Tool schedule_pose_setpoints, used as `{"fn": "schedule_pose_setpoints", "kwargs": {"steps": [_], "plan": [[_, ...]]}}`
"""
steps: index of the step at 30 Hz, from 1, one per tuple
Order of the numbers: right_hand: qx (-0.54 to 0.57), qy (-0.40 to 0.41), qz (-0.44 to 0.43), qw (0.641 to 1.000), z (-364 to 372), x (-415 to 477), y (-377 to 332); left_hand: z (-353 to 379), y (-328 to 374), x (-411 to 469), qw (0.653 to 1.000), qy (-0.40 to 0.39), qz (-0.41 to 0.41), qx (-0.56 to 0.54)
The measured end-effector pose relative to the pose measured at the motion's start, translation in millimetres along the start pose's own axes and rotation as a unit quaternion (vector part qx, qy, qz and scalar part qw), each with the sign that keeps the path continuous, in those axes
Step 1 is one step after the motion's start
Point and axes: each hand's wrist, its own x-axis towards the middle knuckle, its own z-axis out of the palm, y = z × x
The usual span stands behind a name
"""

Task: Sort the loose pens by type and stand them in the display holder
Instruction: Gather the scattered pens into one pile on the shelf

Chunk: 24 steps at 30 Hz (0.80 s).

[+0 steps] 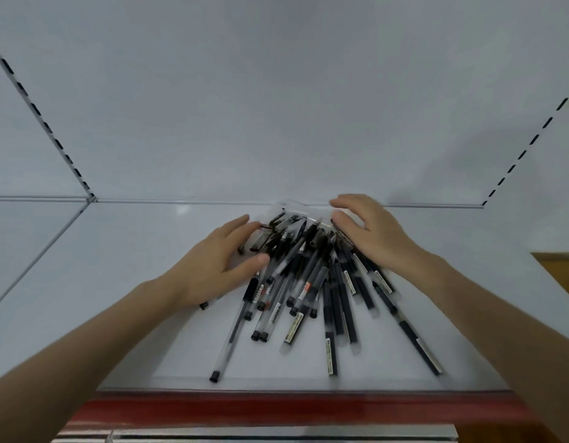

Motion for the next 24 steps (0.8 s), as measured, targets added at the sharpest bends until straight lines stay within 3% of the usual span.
{"fn": "schedule_pose_setpoints", "kwargs": {"steps": [4,11,19,24], "plan": [[-0.050,-0.062,0.068,0.994,-12.9,-62.1,10.2,6.9,0.3,-22.9,0.990,-0.078,-0.015,0.115],[-0.144,-0.059,0.117,0.981,25.2,-65.2,6.5,35.1,45.8,-14.4,0.991,-0.024,-0.106,0.076],[-0.037,0.034,0.126,0.991,48.0,-28.6,-2.4,57.9,76.8,18.4,0.995,0.041,-0.089,0.035],[0.031,0.042,0.107,0.993,34.6,-30.3,-3.8,45.6,68.4,18.4,0.992,0.080,-0.049,-0.080]]}}
